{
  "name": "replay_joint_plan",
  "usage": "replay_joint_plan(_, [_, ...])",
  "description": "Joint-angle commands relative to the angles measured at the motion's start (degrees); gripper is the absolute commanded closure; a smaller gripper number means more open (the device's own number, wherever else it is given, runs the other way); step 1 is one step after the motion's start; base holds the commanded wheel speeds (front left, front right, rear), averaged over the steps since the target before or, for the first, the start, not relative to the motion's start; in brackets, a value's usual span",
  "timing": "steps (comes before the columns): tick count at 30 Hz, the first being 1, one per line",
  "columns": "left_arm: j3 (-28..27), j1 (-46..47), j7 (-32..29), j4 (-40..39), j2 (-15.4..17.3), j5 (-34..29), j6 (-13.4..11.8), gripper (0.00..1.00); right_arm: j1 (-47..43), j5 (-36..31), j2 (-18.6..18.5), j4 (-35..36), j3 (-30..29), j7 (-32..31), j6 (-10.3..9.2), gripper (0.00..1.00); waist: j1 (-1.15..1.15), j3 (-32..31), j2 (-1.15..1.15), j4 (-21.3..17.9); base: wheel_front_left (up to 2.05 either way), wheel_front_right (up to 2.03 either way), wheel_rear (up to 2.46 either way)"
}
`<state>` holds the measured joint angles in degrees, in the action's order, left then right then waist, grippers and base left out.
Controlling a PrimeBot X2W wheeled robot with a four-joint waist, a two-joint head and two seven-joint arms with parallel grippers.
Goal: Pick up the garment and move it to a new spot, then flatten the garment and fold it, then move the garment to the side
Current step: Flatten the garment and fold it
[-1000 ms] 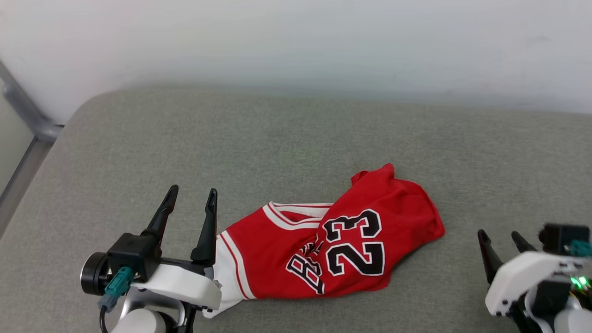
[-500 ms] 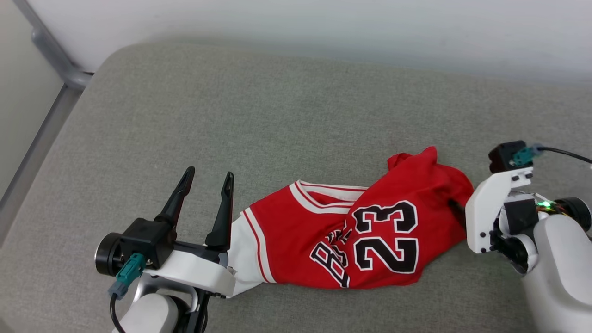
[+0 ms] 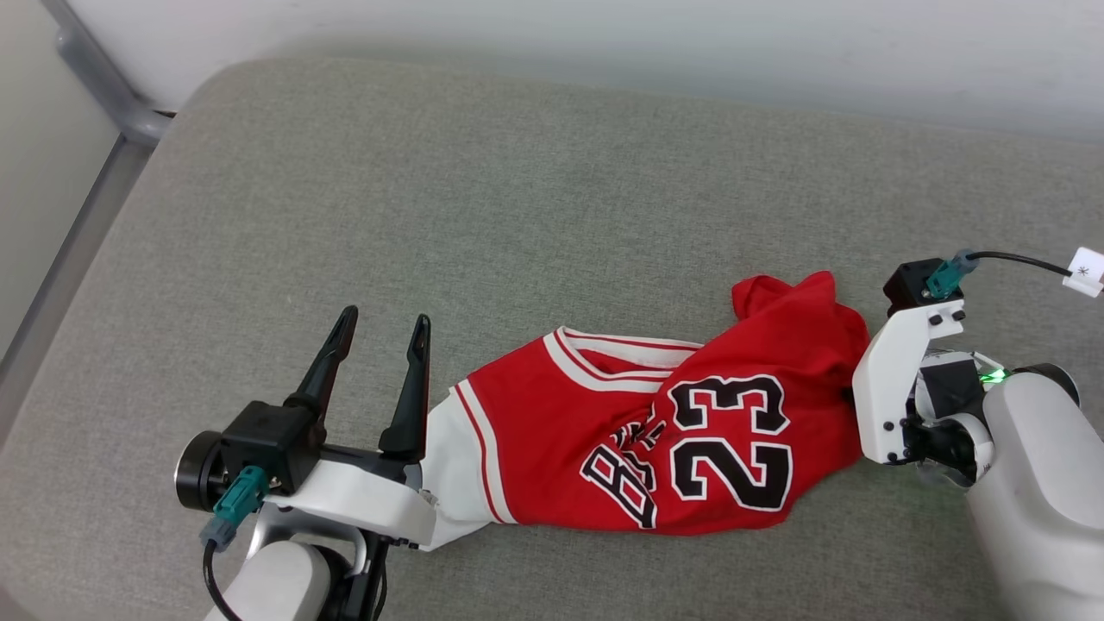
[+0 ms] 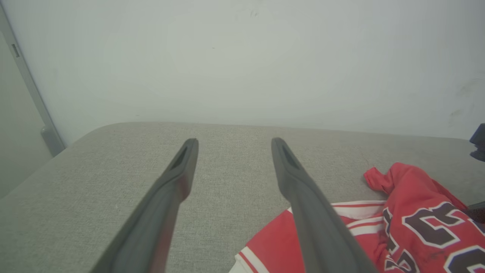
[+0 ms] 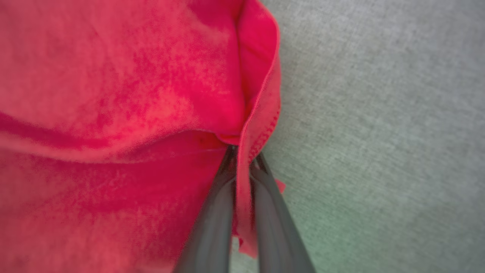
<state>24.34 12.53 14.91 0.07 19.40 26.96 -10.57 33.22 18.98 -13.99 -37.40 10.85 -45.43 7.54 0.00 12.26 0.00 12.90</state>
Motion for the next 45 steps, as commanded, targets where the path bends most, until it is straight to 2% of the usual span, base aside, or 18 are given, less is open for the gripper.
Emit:
replay_joint_plan(1, [-0.24, -0.6, 0.4, 0.38, 0.03, -0.39, 0.17, 0.0, -1.07, 0.43, 0.04, -0.62, 0.48, 0.95, -0.1, 1.0, 0.0, -0.58, 0.0, -0.81, 0.0, 0.0, 0.0])
replay_joint_plan(6, [-0.74, -1.18, 0.36, 0.61, 0.53, -0.68, 0.19, 0.0, -0.54, 0.49, -1.25, 6.76, -1.16, 5.17, -0.09, 1.0, 0.0, -1.98, 0.0, -2.93, 0.0, 0.0, 0.0])
replay_joint_plan(12, [-1.3, -2.78, 0.21, 0.47, 1.01, -0.41, -0.6, 0.0, -9.31, -2.3, -2.08, 21.15, -7.81, 5.1, -0.08, 1.0, 0.0, -4.02, 0.0, -5.84, 0.0, 0.0, 0.0])
replay_joint_plan(17, [-1.45, -4.55, -0.61, 0.84, 1.71, 0.17, -1.14, 0.0, -22.91, -5.41, 1.71, 35.18, -15.64, 2.17, -0.07, 1.0, 0.0, -5.52, 0.0, -8.02, 0.0, 0.0, 0.0])
replay_joint_plan(21, [-1.35, -5.37, -1.11, 0.99, 1.91, 0.59, -1.37, 0.0, -35.03, -6.7, 6.97, 43.21, -20.38, -0.04, -0.08, 1.0, 0.0, -6.16, 0.0, -8.9, 0.0, 0.0, 0.0])
replay_joint_plan(25, [-1.04, -6.09, -1.77, 1.49, 1.96, 1.05, -1.41, 0.0, -44.78, -5.57, 10.52, 45.23, -22.19, -0.43, -0.07, 1.0, 0.0, -6.56, 0.0, -9.19, 0.0, 0.0, 0.0])
replay_joint_plan(29, [-0.8, -6.5, -2.18, 2.05, 2.11, 1.41, -1.44, 0.0, -50.38, -0.9, 11.13, 41.37, -21.03, 1.46, -0.07, 1.0, 0.0, -7.17, 0.0, -9.4, 0.0, 0.0, 0.0])
replay_joint_plan(30, [-0.79, -6.61, -2.29, 2.09, 2.17, 1.48, -1.56, 0.0, -50.94, 0.15, 11.16, 40.15, -20.37, 2.51, -0.07, 0.85, 0.0, -7.3, 0.0, -9.49, 0.0, 0.0, 0.0])
replay_joint_plan(31, [-0.76, -6.85, -2.48, 2.17, 2.2, 1.58, -1.59, 0.0, -51.01, 1.26, 11.16, 39.16, -19.9, 4.1, -0.07, 0.33, 0.0, -7.48, 0.0, -9.6, 0.0, 0.0, 0.0])
replay_joint_plan(32, [-0.77, -7.11, -2.47, 2.22, 2.23, 1.55, -1.63, 0.0, -50.74, 2.41, 11.15, 38.24, -19.82, 6.2, -0.07, 0.0, 0.0, -7.65, 0.0, -9.73, 0.0, 0.0, 0.0])
replay_joint_plan(38, [-0.49, -8.06, -2.96, 2.52, 2.5, 1.91, -1.94, 0.0, -47.18, 3.42, 11.08, 37.15, -20.24, 22.68, -0.07, 0.0, 0.0, -9.07, 0.0, -10.18, 0.0, 0.0, 0.0])
replay_joint_plan(39, [-0.49, -8.06, -2.96, 2.52, 2.5, 1.91, -1.94, 0.0, -47.18, 3.42, 11.08, 37.15, -20.24, 22.68, -0.07, 0.0, 0.0, -9.07, 0.0, -10.18, 0.0, 0.0, 0.0])
replay_joint_plan(45, [-0.1, -8.14, -3.43, 2.41, 2.35, 2.09, -2.15, 0.0, -42.76, 2.96, 11.09, 36.62, -22.43, 38.17, -0.07, 0.0, 0.0, -9.95, 0.0, -9.72, 0.0, 0.0, 0.0])
